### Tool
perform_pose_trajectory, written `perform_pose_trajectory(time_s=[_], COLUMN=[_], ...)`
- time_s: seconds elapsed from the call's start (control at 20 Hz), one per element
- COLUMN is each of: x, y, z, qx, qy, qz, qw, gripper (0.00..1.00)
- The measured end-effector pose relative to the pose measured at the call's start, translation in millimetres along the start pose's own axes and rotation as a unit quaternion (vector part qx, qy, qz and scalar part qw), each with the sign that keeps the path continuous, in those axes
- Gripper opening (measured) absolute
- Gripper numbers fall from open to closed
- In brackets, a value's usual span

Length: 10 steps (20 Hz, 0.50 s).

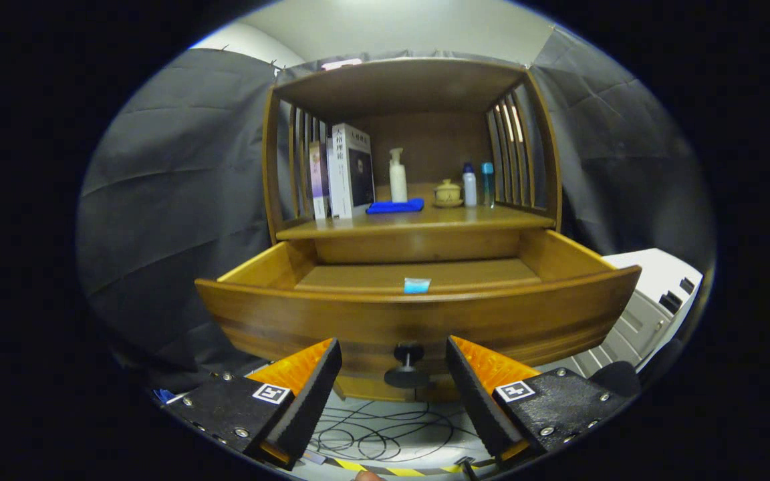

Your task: Pull open the drawer, take out the items inside it, and place them on the countertop above the cabinet.

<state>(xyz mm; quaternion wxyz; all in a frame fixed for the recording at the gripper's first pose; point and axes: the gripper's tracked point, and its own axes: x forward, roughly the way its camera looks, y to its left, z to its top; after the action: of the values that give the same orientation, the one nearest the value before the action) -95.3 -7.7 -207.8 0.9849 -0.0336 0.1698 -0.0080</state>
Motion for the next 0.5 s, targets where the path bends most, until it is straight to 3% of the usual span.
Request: perform_pose_trajectory(time_s=[0.15, 0.5], x=[4.2, 61.5], y=[-8.8, -26.3], z=[45.2, 105.0], qx=[-0.002, -0.028], qy=[-0.027, -0.003], qz=[-0.026, -0.069], qw=[0.999, 0.997], gripper=[0.96, 0.96])
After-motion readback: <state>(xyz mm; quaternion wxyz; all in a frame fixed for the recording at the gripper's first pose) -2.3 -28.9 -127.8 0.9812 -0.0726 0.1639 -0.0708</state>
